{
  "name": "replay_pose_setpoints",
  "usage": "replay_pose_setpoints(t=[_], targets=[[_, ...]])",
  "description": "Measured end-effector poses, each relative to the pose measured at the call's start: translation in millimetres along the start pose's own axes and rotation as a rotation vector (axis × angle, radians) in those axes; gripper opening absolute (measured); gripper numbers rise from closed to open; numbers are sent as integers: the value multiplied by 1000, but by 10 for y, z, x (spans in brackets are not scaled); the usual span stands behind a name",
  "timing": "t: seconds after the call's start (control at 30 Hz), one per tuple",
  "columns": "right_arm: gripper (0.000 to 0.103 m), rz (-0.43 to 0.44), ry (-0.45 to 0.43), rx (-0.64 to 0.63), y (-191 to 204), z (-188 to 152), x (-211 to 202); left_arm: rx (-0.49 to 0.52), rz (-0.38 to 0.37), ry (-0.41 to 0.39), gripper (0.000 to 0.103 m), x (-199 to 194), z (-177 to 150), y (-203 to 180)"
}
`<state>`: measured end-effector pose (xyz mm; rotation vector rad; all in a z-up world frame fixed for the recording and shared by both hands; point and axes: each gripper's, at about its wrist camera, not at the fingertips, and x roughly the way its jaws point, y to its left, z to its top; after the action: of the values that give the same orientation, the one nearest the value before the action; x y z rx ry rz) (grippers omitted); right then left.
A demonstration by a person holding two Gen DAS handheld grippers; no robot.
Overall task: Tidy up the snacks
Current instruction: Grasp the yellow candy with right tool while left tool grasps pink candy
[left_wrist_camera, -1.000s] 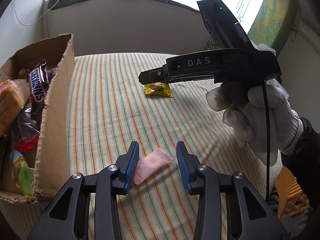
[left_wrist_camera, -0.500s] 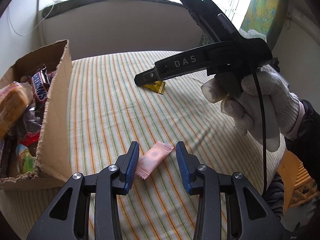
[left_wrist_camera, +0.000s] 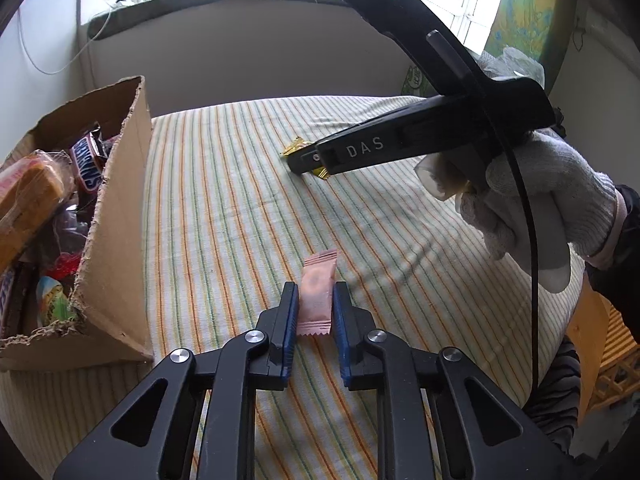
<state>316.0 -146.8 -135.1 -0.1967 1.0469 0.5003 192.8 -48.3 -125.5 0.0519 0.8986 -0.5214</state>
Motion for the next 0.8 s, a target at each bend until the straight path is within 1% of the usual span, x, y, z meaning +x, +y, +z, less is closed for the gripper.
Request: replay_pose_setpoints(t=[0.07,0.17,0.23,0.27,0.3,0.33,0.37,0.43,0.53,0.57,0.6,0.7,0.8], targets=[[24,13,-1,13,-36,-16,-15,-9,-1,-2,13,7,14,17],[24,4,-1,6,-27,-41,-28,-8,-9,4,13,34,18,8],[24,-8,2,-8,0,-61,-40,11,-18,17,14,45,25,-28],[24,-11,4,-11,10,-64,-43,-1,-13,15,15,45,38,-26],[24,-13,5,-12,20,-73,-48,-18,-16,19,23,15,17,-57],[24,-12,7,-14,26,-76,-52,-25,-29,21,28,40,36,-38],[24,-13,8,-17,33,-83,-57,-27,-27,20,28,24,40,-55],[24,-22,9,-31,48,-106,-73,-28,-15,19,28,23,37,-64],[24,-27,9,-37,65,-106,-54,2,1,13,28,44,39,-99],[24,-28,8,-34,68,-109,-59,5,6,10,26,52,42,-105],[24,-28,8,-31,67,-110,-61,-2,18,8,18,56,39,-105],[24,-30,7,-31,71,-126,-86,-24,11,5,18,50,49,-73],[24,-34,5,-41,78,-186,-167,-21,35,-8,18,27,44,-86]])
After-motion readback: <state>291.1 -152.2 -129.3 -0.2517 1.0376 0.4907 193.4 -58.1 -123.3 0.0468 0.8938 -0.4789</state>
